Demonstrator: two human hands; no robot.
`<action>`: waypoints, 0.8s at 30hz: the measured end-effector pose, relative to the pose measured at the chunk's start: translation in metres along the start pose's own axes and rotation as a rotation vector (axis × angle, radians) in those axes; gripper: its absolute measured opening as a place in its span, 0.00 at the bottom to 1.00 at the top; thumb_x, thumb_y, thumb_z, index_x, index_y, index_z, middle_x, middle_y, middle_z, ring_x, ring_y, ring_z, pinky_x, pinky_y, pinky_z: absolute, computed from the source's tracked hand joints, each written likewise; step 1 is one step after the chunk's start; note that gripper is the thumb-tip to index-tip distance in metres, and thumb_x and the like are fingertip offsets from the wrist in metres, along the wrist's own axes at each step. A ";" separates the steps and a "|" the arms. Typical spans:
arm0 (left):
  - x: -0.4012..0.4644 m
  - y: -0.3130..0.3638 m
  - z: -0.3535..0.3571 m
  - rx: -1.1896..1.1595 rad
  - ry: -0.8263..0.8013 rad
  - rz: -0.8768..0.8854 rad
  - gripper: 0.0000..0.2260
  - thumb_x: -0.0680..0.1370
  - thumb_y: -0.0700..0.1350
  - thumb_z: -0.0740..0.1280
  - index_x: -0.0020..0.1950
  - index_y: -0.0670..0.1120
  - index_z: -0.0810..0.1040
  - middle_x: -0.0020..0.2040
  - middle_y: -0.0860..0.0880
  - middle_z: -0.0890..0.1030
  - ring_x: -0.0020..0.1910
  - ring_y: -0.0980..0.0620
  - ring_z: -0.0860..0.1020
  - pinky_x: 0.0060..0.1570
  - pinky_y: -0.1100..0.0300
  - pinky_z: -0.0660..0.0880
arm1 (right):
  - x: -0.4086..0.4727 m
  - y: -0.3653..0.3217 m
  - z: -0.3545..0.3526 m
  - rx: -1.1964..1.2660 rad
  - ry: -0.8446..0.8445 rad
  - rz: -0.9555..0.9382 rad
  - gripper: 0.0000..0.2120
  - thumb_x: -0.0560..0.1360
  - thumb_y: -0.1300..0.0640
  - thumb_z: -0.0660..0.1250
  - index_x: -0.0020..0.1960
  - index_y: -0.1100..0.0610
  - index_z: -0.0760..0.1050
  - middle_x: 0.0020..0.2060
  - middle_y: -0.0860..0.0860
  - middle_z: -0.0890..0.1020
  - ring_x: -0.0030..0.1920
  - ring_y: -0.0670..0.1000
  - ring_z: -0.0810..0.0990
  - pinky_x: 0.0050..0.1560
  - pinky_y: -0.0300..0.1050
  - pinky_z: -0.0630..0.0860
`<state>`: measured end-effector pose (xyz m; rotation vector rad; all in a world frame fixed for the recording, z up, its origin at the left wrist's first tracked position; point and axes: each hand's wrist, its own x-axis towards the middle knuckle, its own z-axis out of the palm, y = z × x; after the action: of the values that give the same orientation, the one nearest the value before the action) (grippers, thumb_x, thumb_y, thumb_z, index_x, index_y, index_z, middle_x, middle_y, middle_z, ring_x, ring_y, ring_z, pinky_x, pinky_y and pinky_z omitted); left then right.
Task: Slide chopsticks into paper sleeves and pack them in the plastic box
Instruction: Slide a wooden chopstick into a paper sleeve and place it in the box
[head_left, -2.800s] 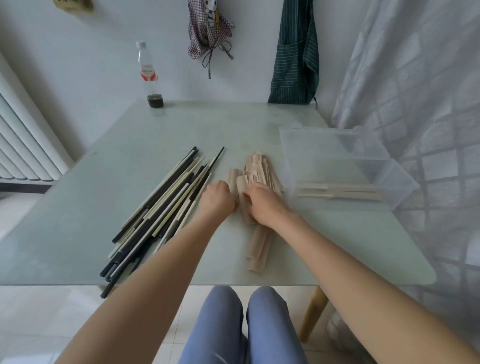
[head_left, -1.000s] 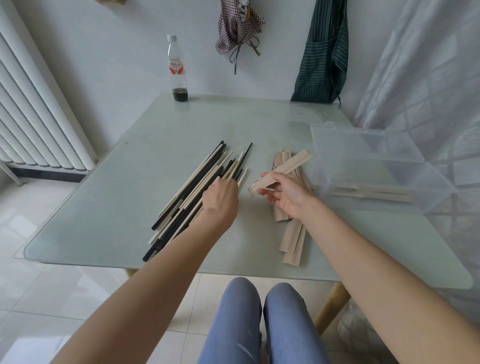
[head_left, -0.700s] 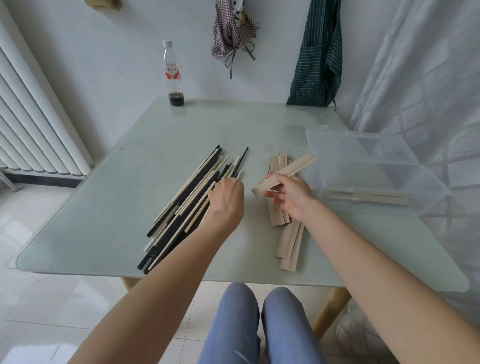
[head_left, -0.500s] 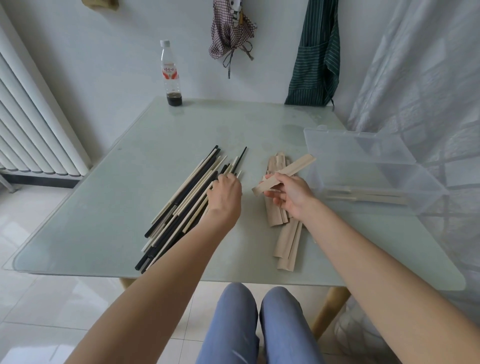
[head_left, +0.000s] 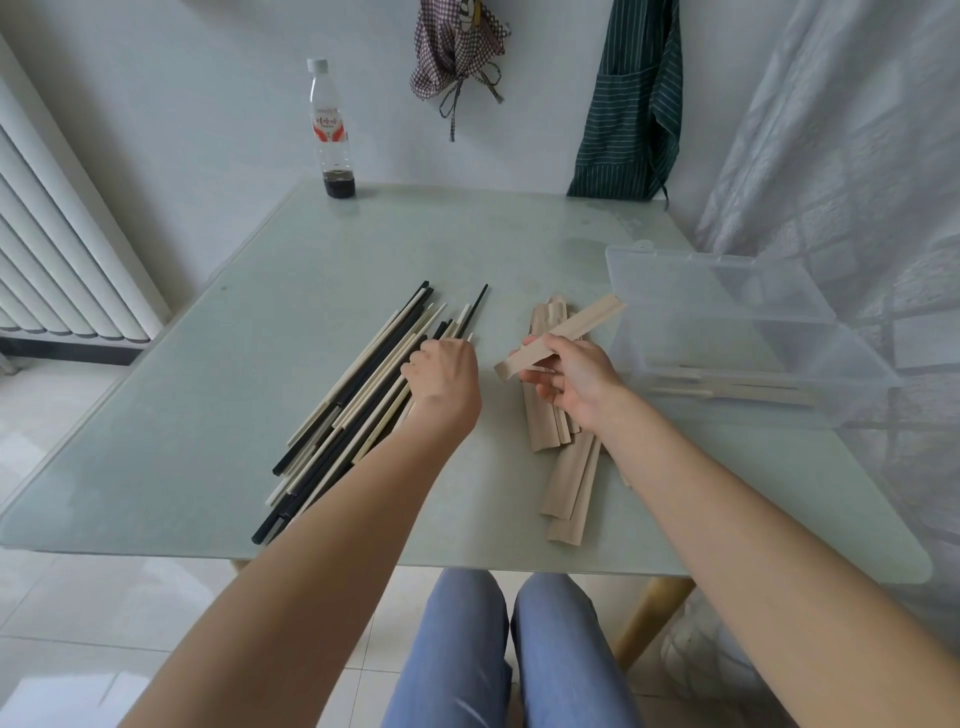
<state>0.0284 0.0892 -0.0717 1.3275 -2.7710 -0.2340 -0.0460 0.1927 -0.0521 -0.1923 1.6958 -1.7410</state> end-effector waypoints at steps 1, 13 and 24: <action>-0.001 0.001 -0.001 0.002 -0.015 0.005 0.19 0.74 0.30 0.65 0.64 0.37 0.71 0.61 0.40 0.73 0.61 0.41 0.73 0.57 0.53 0.69 | 0.001 0.000 0.000 0.002 -0.001 0.000 0.11 0.81 0.59 0.54 0.55 0.60 0.74 0.38 0.52 0.82 0.33 0.50 0.77 0.25 0.34 0.67; -0.014 -0.009 -0.023 -0.365 -0.053 0.140 0.08 0.79 0.30 0.55 0.56 0.37 0.68 0.58 0.37 0.75 0.45 0.44 0.74 0.39 0.58 0.68 | 0.003 0.002 0.001 -0.004 0.059 -0.044 0.11 0.81 0.59 0.54 0.54 0.59 0.74 0.38 0.51 0.81 0.35 0.48 0.76 0.33 0.39 0.68; -0.030 -0.035 -0.033 -0.477 0.165 0.237 0.08 0.78 0.46 0.63 0.55 0.50 0.78 0.49 0.49 0.77 0.49 0.48 0.75 0.39 0.58 0.68 | -0.003 -0.002 0.007 0.189 0.096 -0.120 0.08 0.80 0.61 0.55 0.45 0.59 0.71 0.38 0.55 0.81 0.36 0.52 0.80 0.33 0.41 0.78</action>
<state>0.0785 0.0870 -0.0444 0.8546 -2.4832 -0.6824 -0.0404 0.1886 -0.0478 -0.1289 1.6032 -2.0164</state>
